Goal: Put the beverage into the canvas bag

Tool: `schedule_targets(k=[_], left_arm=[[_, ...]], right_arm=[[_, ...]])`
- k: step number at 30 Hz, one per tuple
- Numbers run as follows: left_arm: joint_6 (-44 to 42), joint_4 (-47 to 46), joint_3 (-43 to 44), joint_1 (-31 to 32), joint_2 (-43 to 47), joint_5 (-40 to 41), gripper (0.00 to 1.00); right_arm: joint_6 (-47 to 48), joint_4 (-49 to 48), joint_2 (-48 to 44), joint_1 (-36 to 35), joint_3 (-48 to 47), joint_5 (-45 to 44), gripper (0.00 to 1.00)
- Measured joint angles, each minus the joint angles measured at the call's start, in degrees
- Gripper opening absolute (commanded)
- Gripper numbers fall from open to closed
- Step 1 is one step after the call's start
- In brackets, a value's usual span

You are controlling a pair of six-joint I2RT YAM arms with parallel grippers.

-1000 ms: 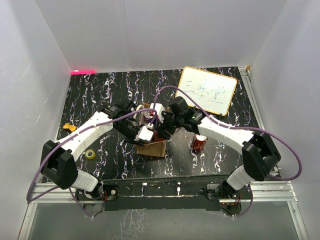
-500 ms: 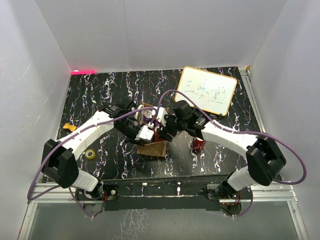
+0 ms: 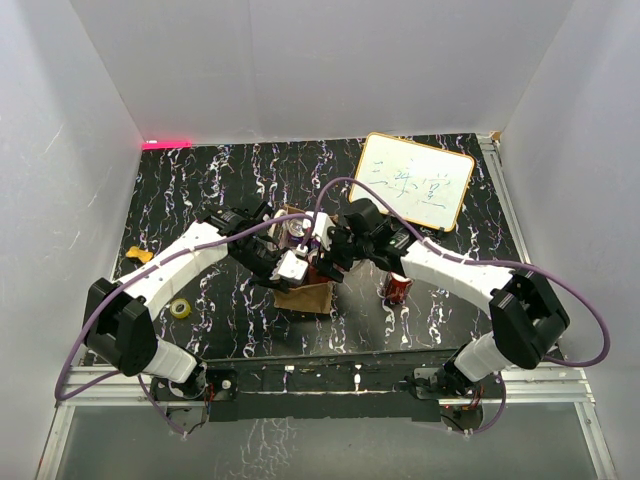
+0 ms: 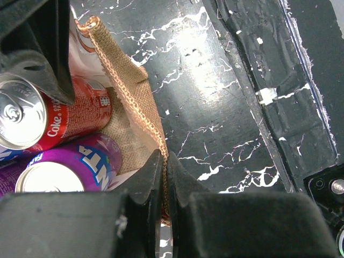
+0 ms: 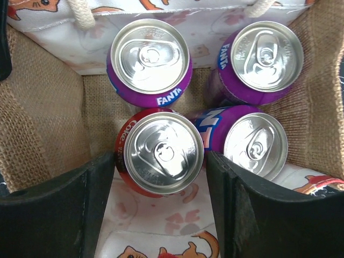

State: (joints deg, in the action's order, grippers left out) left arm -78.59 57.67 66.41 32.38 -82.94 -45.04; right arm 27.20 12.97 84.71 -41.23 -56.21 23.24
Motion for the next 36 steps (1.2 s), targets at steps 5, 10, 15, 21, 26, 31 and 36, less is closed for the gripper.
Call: schedule_targets(k=[5,10,15,21,26,31,36], left_arm=[[-0.02,0.31,0.15,0.00,-0.02,0.09,0.00],[-0.02,0.74,0.39,0.00,-0.13,0.22,0.00],[0.00,1.11,0.48,0.00,-0.15,0.17,0.00],[0.42,1.62,0.76,0.00,-0.33,0.20,0.00],[1.29,2.23,1.51,0.00,-1.05,0.17,0.00],[1.81,2.19,1.53,0.00,-1.07,0.20,0.07],[2.62,1.90,1.53,0.00,-1.07,0.02,0.09]], right_arm=[[0.85,4.31,0.02,0.48,-2.89,0.00,0.75],[1.38,7.17,0.02,0.52,-4.35,0.92,0.77],[1.42,8.74,0.02,0.52,-4.46,2.99,0.77],[1.25,12.61,0.00,0.66,-7.48,5.51,0.77],[1.16,14.16,-0.46,0.74,-11.10,6.58,0.76],[0.96,14.86,-1.64,0.79,-12.41,6.73,0.73],[0.57,15.50,-1.70,0.81,-12.59,6.40,0.68]])
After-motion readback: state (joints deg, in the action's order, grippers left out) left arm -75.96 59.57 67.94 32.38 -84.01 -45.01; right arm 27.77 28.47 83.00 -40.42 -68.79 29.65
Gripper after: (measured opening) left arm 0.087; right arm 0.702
